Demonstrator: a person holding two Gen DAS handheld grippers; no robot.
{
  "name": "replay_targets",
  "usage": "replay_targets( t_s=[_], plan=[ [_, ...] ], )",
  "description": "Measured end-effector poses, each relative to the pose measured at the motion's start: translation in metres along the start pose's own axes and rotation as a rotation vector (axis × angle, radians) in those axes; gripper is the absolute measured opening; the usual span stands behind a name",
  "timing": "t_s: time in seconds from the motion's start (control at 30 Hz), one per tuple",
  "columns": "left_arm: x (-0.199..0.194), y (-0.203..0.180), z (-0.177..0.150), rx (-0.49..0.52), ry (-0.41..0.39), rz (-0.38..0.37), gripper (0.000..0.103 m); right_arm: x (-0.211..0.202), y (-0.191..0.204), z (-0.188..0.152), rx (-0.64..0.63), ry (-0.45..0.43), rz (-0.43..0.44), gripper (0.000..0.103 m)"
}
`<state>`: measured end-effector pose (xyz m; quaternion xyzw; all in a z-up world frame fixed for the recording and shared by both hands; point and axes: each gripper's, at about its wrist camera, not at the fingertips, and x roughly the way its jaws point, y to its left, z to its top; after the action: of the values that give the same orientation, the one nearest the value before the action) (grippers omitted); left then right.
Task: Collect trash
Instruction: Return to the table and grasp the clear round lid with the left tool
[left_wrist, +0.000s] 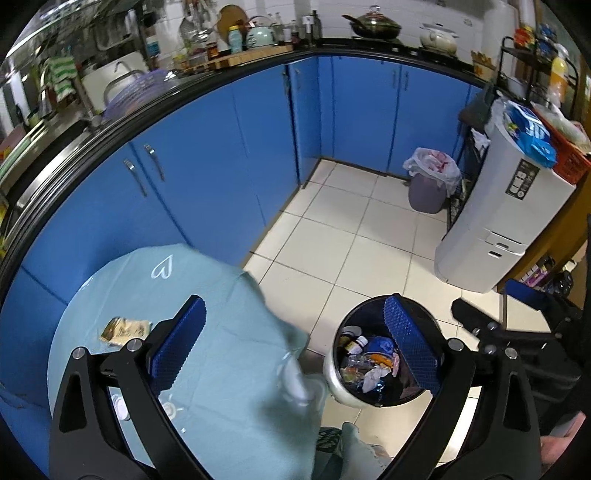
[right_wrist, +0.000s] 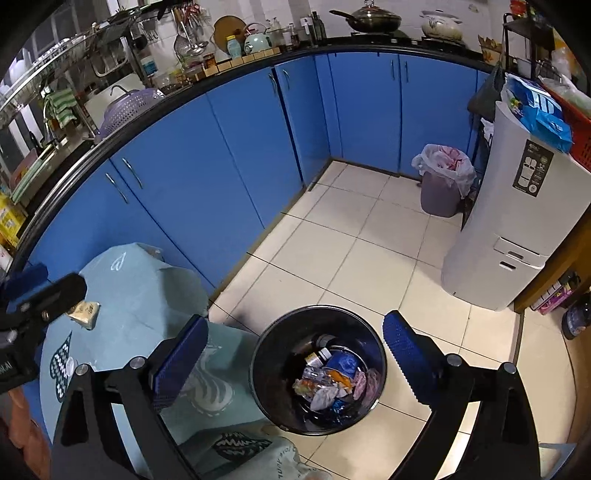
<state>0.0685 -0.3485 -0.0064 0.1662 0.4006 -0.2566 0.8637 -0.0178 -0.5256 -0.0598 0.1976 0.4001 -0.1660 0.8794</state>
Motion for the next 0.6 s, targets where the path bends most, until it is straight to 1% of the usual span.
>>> replay_targets(
  t_s=[0.07,0.37,0.5,0.6],
  plan=[
    [0.000,0.013,-0.006,-0.022,0.005,0.015,0.096,0.001,0.012,0.000,-0.020,-0.006,0.015,0.093],
    [0.000,0.087,-0.044,-0.138,0.037,0.115,0.096,0.015,0.096,-0.006,-0.185,-0.029,0.094,0.093],
    [0.000,0.117,-0.064,-0.182,0.054,0.164,0.096,0.026,0.130,-0.009,-0.230,-0.016,0.138,0.093],
    [0.003,0.135,-0.079,-0.209,0.077,0.181,0.096,0.034,0.156,-0.013,-0.269,0.001,0.158,0.093]
  ],
)
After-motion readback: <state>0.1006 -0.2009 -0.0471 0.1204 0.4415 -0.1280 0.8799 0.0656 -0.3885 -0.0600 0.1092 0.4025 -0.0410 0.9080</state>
